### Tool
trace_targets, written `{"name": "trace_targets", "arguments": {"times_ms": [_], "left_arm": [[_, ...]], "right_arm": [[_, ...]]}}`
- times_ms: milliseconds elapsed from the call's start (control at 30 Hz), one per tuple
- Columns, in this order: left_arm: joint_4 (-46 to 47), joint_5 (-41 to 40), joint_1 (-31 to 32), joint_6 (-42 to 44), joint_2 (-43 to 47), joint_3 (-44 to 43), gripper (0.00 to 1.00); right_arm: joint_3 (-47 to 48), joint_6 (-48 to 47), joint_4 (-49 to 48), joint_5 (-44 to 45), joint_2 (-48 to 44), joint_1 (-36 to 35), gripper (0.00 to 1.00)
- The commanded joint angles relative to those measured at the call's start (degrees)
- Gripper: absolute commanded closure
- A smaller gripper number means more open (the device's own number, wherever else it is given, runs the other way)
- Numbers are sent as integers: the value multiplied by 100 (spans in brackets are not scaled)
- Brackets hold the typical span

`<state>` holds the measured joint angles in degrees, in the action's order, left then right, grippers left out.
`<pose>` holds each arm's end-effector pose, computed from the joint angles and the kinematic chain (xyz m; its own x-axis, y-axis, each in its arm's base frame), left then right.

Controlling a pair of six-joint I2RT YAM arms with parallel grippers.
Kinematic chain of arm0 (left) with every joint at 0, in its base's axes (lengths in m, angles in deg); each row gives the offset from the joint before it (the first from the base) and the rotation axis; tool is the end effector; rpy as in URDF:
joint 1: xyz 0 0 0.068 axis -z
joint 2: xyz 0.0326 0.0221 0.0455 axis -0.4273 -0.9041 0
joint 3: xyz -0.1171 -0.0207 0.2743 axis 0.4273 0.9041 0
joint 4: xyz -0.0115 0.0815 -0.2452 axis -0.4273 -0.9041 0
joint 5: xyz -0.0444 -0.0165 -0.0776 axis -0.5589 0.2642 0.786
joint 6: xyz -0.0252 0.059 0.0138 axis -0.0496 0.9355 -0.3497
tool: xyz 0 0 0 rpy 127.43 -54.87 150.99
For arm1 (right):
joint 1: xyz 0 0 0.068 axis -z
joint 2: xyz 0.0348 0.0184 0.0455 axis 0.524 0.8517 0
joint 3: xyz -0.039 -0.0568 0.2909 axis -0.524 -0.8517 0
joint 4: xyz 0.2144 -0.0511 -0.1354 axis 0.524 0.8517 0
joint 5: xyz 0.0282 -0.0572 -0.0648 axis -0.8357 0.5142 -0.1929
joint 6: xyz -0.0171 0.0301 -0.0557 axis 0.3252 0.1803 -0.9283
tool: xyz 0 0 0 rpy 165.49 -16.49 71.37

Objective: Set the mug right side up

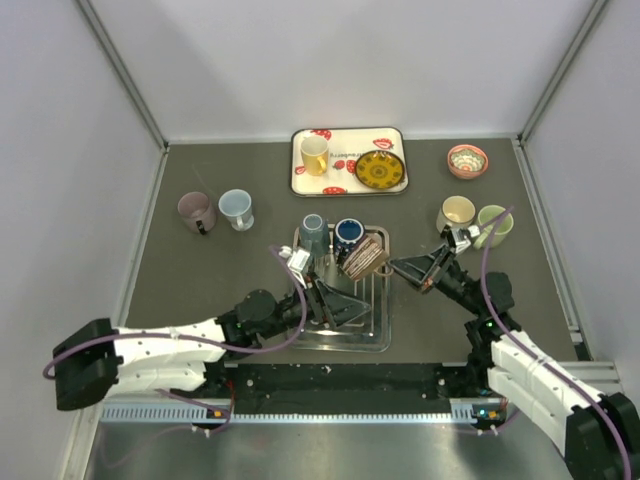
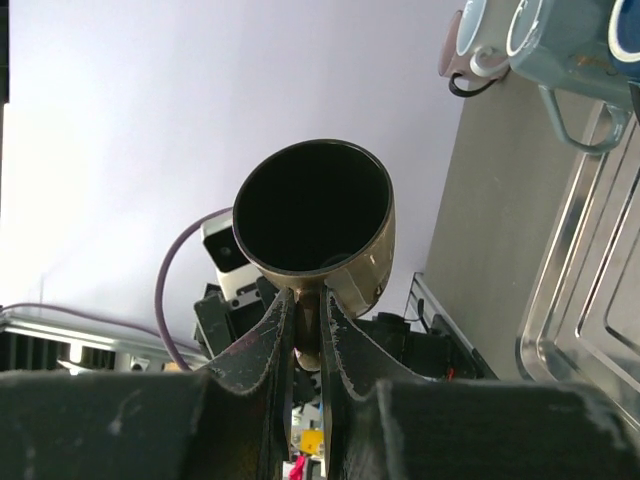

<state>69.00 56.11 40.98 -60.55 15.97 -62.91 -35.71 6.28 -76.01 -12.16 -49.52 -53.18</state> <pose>0.0833 -0.1907 0.2721 -0.7458 -0.3821 -0.5457 0.5393 0.1346 -0.8313 0.1280 0.0792 0.2406 -0.7769 0.6128 -0.1444 -0.2136 -0.0408 0.9761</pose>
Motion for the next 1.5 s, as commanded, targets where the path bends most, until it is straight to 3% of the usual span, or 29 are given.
{"name": "trace_targets", "arguments": {"times_ms": [0, 167, 467, 700, 900, 1133, 1467], "left_arm": [[1573, -221, 192, -203, -653, -90, 35], [2900, -1039, 385, -36, -1329, -64, 37], [3920, -2015, 421, 157, -1998, -239, 40], [4053, -2059, 430, 132, -2446, -521, 42], [4255, -2060, 430, 131, -2693, -618, 43], [4483, -2287, 421, 377, -2658, -618, 44], [4606, -2385, 350, 544, -2552, -688, 47]], "right_arm": [[112, 271, -1116, 84, 37, 31, 100], [139, 306, -1116, 5, 20, 23, 100], [121, 368, -1125, -241, 55, 31, 100], [156, 394, -1108, -540, 55, 154, 100], [393, 87, -458, -777, -138, 207, 100], [718, -414, 473, -1050, -349, 198, 100], [736, -836, 1046, -1235, -534, 190, 100]]}}
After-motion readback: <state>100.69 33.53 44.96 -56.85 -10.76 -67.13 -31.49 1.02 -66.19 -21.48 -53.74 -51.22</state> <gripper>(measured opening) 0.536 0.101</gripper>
